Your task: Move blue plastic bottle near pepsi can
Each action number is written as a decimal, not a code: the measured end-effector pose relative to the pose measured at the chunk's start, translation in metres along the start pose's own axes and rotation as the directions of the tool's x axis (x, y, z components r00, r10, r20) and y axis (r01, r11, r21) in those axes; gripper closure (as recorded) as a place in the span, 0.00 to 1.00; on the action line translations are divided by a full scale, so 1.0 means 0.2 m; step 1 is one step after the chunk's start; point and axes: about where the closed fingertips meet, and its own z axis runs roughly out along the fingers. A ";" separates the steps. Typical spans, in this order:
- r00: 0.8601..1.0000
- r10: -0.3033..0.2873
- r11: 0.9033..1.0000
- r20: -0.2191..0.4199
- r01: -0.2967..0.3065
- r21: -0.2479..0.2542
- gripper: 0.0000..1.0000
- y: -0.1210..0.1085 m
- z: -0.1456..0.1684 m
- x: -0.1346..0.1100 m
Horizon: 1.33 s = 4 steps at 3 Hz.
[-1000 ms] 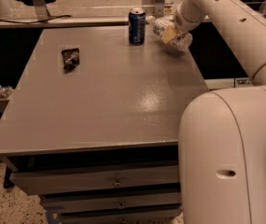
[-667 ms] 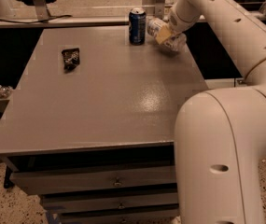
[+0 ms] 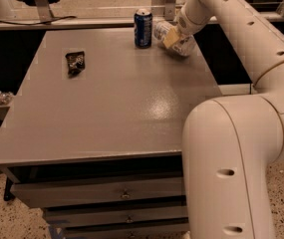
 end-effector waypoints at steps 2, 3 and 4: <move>1.000 -0.005 1.000 -0.007 0.005 -0.031 0.00 0.02 0.01 0.00; 1.000 -0.017 0.998 -0.003 0.017 -0.061 0.00 0.05 0.01 0.00; 0.998 -0.038 0.995 0.041 0.041 -0.088 0.00 0.05 -0.07 0.01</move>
Offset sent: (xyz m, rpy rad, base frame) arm 0.0050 -0.0001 0.0093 0.0210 0.0191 0.0299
